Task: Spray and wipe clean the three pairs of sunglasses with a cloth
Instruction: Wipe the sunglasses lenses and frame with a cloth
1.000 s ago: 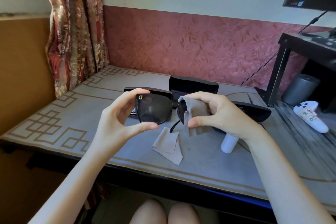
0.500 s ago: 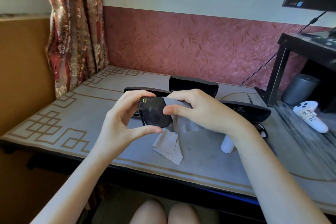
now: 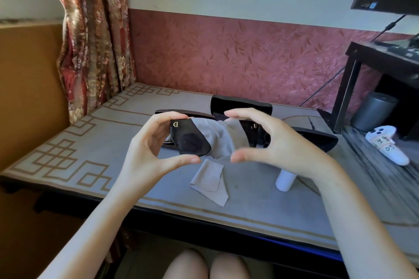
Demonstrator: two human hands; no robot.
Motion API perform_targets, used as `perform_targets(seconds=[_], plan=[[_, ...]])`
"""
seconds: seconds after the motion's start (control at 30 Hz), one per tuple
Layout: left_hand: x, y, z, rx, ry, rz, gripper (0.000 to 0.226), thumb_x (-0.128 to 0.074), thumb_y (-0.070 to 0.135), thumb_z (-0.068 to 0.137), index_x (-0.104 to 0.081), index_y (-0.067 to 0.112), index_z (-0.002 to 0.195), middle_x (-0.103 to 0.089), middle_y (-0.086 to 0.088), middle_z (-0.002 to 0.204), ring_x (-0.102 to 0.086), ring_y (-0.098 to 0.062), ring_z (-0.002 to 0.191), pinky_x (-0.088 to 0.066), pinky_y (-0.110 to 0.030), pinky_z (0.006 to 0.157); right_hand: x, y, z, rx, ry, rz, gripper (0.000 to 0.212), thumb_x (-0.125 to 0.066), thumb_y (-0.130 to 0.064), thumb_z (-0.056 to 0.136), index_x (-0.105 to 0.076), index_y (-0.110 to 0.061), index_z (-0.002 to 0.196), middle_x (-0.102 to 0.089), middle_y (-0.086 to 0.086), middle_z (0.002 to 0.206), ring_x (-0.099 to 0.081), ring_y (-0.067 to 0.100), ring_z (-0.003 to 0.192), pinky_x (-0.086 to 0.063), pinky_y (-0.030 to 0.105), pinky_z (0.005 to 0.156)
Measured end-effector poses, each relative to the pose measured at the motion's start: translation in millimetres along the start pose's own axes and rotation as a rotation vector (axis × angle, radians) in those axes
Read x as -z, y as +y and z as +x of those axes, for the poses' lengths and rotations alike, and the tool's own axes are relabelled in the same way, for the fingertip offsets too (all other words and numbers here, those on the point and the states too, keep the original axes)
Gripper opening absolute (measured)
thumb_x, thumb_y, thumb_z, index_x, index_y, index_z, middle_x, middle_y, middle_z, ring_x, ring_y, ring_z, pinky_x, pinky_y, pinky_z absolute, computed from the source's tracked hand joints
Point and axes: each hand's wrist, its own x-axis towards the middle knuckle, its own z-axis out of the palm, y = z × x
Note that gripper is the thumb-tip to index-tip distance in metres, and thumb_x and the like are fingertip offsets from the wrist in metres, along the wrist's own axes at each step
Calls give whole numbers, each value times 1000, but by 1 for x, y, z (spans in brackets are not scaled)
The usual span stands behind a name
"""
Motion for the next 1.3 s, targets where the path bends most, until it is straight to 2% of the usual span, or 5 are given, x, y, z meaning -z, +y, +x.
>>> perform_targets(seconds=[0.47, 0.6, 0.73, 0.97, 1.3], plan=[[20, 25, 14, 124, -165, 230, 81, -67, 63, 74, -38, 29, 141, -51, 15, 141, -37, -4, 138, -25, -36, 117, -16, 18, -9, 170, 223, 14, 62, -80, -19, 77, -54, -27, 133, -56, -15, 116, -51, 6, 118, -36, 15, 102], [5, 58, 37, 91, -223, 496, 71, -65, 61, 72, -42, 45, 137, -55, 31, 128, -43, 15, 124, -31, -14, 105, -26, 16, -6, 226, 213, -26, 63, -79, -22, 78, -52, -26, 135, -55, -12, 114, -52, 2, 111, -35, 8, 95], [-8, 56, 50, 132, -373, 726, 39, -76, 44, 73, -66, 45, 111, -67, 30, 98, -61, 8, 96, -49, -23, 87, -30, 18, -5, 237, 242, -25, 64, -81, -16, 77, -54, -24, 134, -55, -12, 114, -52, 0, 110, -33, 6, 93], [14, 41, 46, 229, -269, 488, 6, -67, 27, 84, -71, 30, 87, -72, 15, 88, -64, 6, 78, -45, -8, 72, -29, 20, -6, 224, 268, 41, 58, -81, -14, 76, -57, -30, 127, -57, -13, 113, -55, 7, 111, -38, 14, 97], [27, 52, 49, 342, -569, 532, 48, -78, 19, 75, -63, 38, 117, -66, 35, 80, -60, 14, 91, -37, 0, 91, -30, 23, -8, 205, 231, 43, 59, -82, -14, 75, -58, -30, 126, -56, -17, 112, -54, 8, 112, -37, 15, 98]])
